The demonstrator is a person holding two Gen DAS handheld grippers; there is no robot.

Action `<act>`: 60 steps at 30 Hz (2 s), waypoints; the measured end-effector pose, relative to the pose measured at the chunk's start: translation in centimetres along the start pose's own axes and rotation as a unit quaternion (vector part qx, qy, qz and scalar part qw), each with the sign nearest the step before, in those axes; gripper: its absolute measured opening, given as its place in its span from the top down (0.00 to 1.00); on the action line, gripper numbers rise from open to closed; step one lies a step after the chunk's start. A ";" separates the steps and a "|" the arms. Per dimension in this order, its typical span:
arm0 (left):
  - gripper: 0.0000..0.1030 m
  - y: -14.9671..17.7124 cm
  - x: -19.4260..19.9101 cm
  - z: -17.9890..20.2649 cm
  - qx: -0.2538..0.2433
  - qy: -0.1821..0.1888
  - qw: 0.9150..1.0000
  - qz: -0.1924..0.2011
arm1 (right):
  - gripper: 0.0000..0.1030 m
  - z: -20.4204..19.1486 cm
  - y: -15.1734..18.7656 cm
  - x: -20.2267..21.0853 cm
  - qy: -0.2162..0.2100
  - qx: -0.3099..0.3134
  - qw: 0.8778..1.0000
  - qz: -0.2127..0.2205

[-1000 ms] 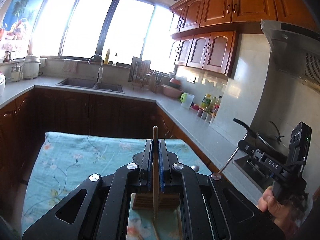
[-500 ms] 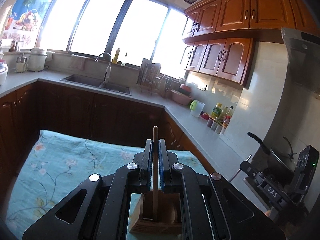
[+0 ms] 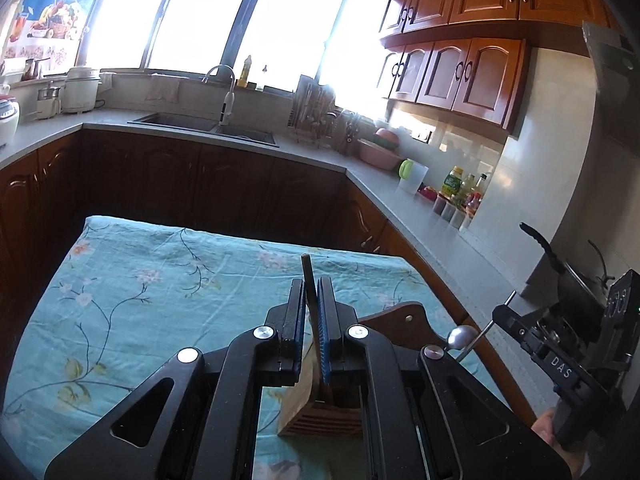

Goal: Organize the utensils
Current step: 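Lower the wooden chopstick into the holder with the left tool while the right tool inserts the metal chopstick, then grasp another wooden chopstick with the left tool while the right tool grasps another metal chopstick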

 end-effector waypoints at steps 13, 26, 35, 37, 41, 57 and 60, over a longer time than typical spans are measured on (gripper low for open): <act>0.92 -0.3 -0.1 0.1 0.001 -0.001 1.000 -0.016 | 0.91 0.5 -0.2 -0.5 -0.005 -0.018 1.000 -0.017; 0.30 1.9 5.2 -1.0 0.023 -0.021 0.999 -0.022 | 0.17 2.0 0.1 4.6 -0.029 -0.063 0.997 0.026; 0.29 7.9 8.2 -2.9 0.037 -0.045 0.996 -0.071 | 0.11 3.2 5.6 7.4 -0.016 -0.084 0.996 -0.019; 0.29 9.4 8.7 -3.2 0.037 -0.051 0.995 -0.083 | 0.11 3.5 7.0 8.0 -0.013 -0.088 0.996 -0.030; 0.29 11.9 9.2 -3.5 0.042 -0.057 0.992 -0.106 | 0.11 3.7 9.5 9.1 -0.005 -0.094 0.995 -0.046; 0.29 15.4 8.1 -1.1 0.014 -0.045 0.986 -0.157 | 0.24 4.5 13.9 9.1 0.043 -0.055 0.992 -0.106; 0.29 15.3 7.3 -0.6 0.010 -0.039 0.985 -0.165 | 0.33 4.7 14.1 8.4 0.045 -0.052 0.990 -0.121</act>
Point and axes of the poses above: each gripper's, at about its wrist camera, not at the fingertips, and x roughly against the way its jaws point, z to its right, y to its underside, the point moved 1 cm from there along -x, roughly the way its jaws point, and after that the axes turned 3 degrees about z, right-handed, at the moved point
